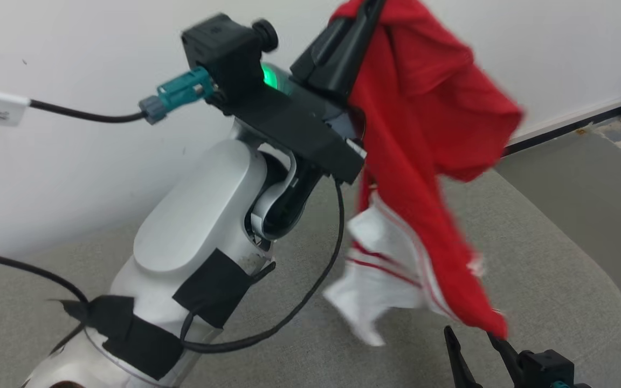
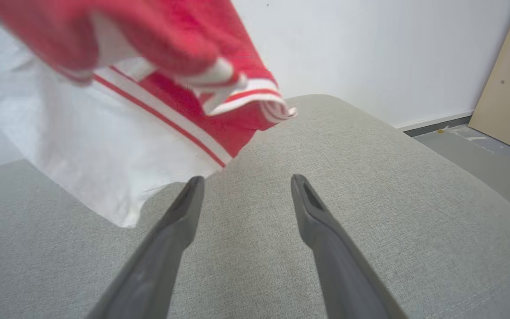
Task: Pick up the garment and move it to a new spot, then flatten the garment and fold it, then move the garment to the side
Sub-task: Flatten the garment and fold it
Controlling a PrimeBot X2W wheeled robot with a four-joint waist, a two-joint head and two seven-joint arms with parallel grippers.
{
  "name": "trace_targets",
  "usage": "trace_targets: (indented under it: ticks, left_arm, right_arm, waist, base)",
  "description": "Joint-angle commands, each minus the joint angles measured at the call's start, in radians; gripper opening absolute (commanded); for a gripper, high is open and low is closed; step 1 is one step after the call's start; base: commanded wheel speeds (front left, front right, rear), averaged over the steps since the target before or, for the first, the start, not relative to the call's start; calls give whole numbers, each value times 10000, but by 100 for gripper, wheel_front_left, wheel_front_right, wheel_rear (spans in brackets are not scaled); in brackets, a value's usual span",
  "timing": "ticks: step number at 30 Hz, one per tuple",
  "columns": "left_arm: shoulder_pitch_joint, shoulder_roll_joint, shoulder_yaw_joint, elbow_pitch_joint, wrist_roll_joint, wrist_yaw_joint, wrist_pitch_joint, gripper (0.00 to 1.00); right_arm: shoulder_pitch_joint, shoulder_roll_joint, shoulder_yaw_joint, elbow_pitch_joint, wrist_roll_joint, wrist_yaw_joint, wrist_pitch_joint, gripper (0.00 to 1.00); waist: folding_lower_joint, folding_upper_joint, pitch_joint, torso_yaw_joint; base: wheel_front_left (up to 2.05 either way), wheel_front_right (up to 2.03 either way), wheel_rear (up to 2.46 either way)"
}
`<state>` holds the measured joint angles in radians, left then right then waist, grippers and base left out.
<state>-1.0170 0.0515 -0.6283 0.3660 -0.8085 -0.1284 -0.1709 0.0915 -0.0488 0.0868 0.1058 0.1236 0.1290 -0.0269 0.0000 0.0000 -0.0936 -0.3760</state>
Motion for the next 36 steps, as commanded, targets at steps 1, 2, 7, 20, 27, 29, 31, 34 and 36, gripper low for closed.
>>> trace_targets:
  ticks: [1, 2, 7, 20, 27, 29, 31, 34, 36]
  left_arm:
    - [-209, 0, -35, 16, -470, 168, -285, 0]
    - [-292, 4, -78, 104, -552, 286, -396, 0]
    - [472, 47, 62, 1302, -992, 789, -673, 0]
    - [3016, 1297, 1153, 5176, -1309, 1673, -928, 100]
    - [3926, 1984, 1974, 5774, -1486, 2006, -943, 100]
    - [4216, 2080, 2049, 5798, -1490, 2048, -945, 100]
    - [4465, 2176, 2069, 5796, -1489, 2063, -946, 100]
    - [4754, 2264, 1978, 5647, -1378, 2063, -940, 100]
    - [4815, 2202, 1806, 5382, -1240, 1948, -845, 100]
  right_arm:
    - [-30, -8, -13, -1, 77, 34, -76, 100]
    - [-8, -8, -55, -7, 87, 34, -94, 100]
    - [47, -6, -185, -19, 110, 34, -153, 100]
    - [-152, -9, -99, 1, 166, 35, -144, 100]
    - [77, -6, -249, -38, 182, 35, -121, 100]
    - [106, -8, -289, -64, 196, 35, -117, 100]
    - [134, -8, -306, -59, 202, 35, -117, 100]
    - [208, -9, -329, -91, 281, 35, -133, 100]
    - [238, -8, -306, -72, 311, 35, -158, 100]
  waist:
    - [0, 0, -28, -23]
    - [0, 0, -14, 15]
    - [0, 0, 108, 331]
    - [0, 0, 298, 993]
    - [0, 0, 245, 1420]
    - [0, 0, 227, 1560]
    - [0, 0, 200, 1698]
    - [0, 0, 178, 1887]
    - [0, 0, 173, 1974]
  base:
    - [0, 0, 0]
    - [0, 0, 0]
    - [0, 0, 0]
    - [0, 0, 0]
    - [0, 0, 0]
    - [0, 0, 0]
    - [0, 0, 0]
    - [0, 0, 0]
    - [0, 0, 0]
